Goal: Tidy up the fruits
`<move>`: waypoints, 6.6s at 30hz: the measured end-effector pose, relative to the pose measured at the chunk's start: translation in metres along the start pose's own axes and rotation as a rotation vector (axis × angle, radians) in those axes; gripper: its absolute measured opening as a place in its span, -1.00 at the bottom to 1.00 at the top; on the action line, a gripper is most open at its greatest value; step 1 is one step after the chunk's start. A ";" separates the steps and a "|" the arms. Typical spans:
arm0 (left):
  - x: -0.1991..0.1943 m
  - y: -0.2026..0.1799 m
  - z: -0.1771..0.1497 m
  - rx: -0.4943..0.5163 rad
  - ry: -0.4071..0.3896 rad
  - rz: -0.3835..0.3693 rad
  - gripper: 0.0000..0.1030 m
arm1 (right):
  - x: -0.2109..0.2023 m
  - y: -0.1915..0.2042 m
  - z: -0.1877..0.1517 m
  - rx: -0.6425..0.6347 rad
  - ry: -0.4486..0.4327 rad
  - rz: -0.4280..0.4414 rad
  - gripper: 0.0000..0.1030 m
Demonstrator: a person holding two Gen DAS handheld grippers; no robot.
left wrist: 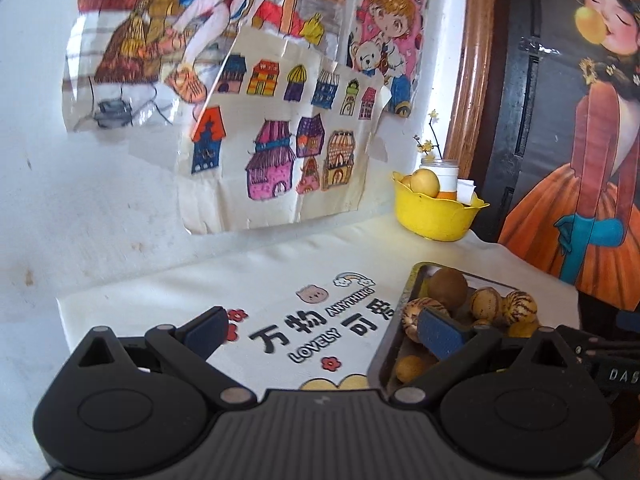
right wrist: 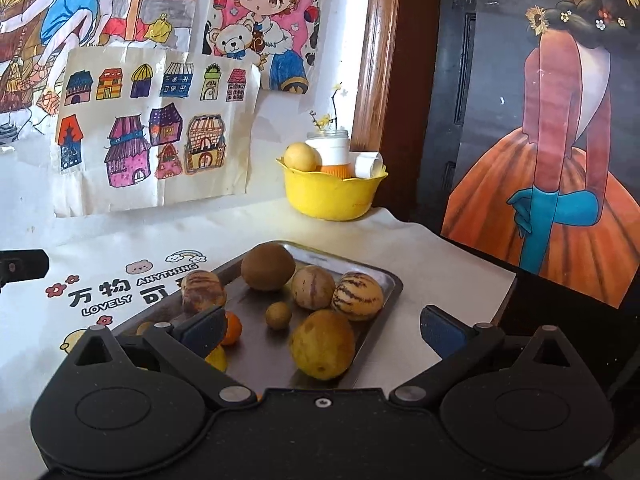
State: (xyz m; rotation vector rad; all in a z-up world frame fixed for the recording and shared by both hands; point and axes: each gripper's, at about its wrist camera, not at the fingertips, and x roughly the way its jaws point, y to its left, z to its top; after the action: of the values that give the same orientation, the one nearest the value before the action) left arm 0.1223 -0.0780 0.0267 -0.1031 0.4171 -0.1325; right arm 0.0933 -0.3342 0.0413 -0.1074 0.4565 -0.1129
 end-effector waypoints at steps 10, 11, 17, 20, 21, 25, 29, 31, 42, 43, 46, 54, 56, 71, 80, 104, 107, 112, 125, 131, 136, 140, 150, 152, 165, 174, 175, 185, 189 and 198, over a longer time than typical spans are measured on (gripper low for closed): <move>-0.013 0.005 -0.005 0.022 -0.029 0.020 0.99 | -0.008 0.016 0.012 -0.090 -0.051 -0.002 0.99; -0.015 0.006 -0.005 0.020 -0.034 0.022 0.99 | -0.007 0.017 0.012 -0.090 -0.048 -0.012 0.99; -0.024 0.013 -0.010 -0.005 -0.068 0.019 0.99 | -0.019 0.024 0.011 0.002 -0.066 -0.060 0.99; -0.026 0.020 -0.013 -0.024 -0.066 0.014 0.99 | -0.033 0.031 0.011 0.044 -0.103 -0.058 0.99; -0.027 0.023 -0.014 -0.032 -0.069 0.015 0.99 | -0.038 0.034 0.011 0.060 -0.118 -0.063 0.99; -0.038 0.036 -0.015 -0.047 -0.089 0.015 0.99 | -0.057 0.041 0.005 0.150 -0.131 -0.082 0.99; -0.050 0.048 -0.018 -0.036 -0.119 0.008 0.99 | -0.070 0.050 0.001 0.166 -0.144 -0.111 0.99; -0.052 0.054 -0.020 -0.043 -0.119 0.010 0.99 | -0.076 0.054 -0.001 0.155 -0.158 -0.129 0.99; -0.066 0.081 -0.034 -0.068 -0.112 0.013 0.99 | -0.105 0.084 -0.017 0.164 -0.164 -0.135 0.99; -0.067 0.085 -0.036 -0.075 -0.116 0.012 0.99 | -0.107 0.086 -0.019 0.167 -0.163 -0.135 0.99; -0.070 0.094 -0.039 -0.105 -0.113 0.002 0.99 | -0.111 0.094 -0.023 0.159 -0.169 -0.140 0.99; -0.067 0.110 -0.044 -0.129 -0.100 -0.027 0.99 | -0.123 0.107 -0.028 0.173 -0.194 -0.121 0.99; -0.066 0.109 -0.045 -0.120 -0.087 -0.016 0.99 | -0.125 0.108 -0.032 0.174 -0.200 -0.108 0.99; -0.073 0.078 -0.060 -0.028 -0.044 0.026 0.99 | -0.129 0.095 -0.061 0.182 -0.187 -0.069 0.99; -0.075 0.072 -0.069 0.018 -0.023 0.040 0.99 | -0.123 0.096 -0.072 0.178 -0.159 -0.060 0.99; -0.070 0.068 -0.087 0.056 0.028 0.043 0.99 | -0.108 0.097 -0.097 0.175 -0.067 -0.075 0.99; -0.069 0.067 -0.087 0.060 0.031 0.045 0.99 | -0.106 0.097 -0.099 0.175 -0.058 -0.072 0.99; -0.069 0.068 -0.088 0.062 0.032 0.048 0.99 | -0.106 0.099 -0.101 0.167 -0.050 -0.065 0.99; -0.071 0.070 -0.087 0.057 0.028 0.051 0.99 | -0.109 0.103 -0.103 0.146 -0.046 -0.057 0.99; -0.072 0.070 -0.087 0.062 0.027 0.050 0.99 | -0.109 0.104 -0.102 0.137 -0.048 -0.048 0.99; -0.072 0.069 -0.087 0.063 0.026 0.051 0.99 | -0.109 0.104 -0.102 0.133 -0.049 -0.043 0.99; -0.072 0.069 -0.087 0.063 0.026 0.050 0.99 | -0.109 0.104 -0.101 0.133 -0.049 -0.045 0.99; -0.071 0.069 -0.087 0.063 0.026 0.051 0.99 | -0.109 0.104 -0.102 0.134 -0.048 -0.043 0.99; -0.072 0.069 -0.087 0.063 0.026 0.052 0.99 | -0.109 0.104 -0.102 0.134 -0.048 -0.043 0.99; -0.071 0.069 -0.087 0.064 0.026 0.053 0.99 | -0.108 0.103 -0.103 0.135 -0.044 -0.039 0.99; -0.072 0.070 -0.087 0.063 0.027 0.053 0.99 | -0.109 0.104 -0.102 0.136 -0.041 -0.039 0.99; -0.072 0.070 -0.087 0.063 0.027 0.053 0.99 | -0.109 0.104 -0.103 0.136 -0.041 -0.039 0.99; -0.072 0.070 -0.087 0.063 0.027 0.053 0.99 | -0.108 0.104 -0.104 0.137 -0.039 -0.039 0.99; -0.072 0.070 -0.087 0.062 0.028 0.052 0.99 | -0.108 0.104 -0.103 0.136 -0.038 -0.038 0.99; -0.073 0.065 -0.087 0.090 0.033 0.117 0.99 | -0.108 0.104 -0.103 0.137 -0.037 -0.039 0.99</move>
State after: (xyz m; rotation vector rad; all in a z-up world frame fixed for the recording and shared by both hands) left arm 0.0273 -0.0094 -0.0321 0.0117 0.4481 -0.0376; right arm -0.0404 -0.2247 -0.0173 0.0160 0.4088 -0.1799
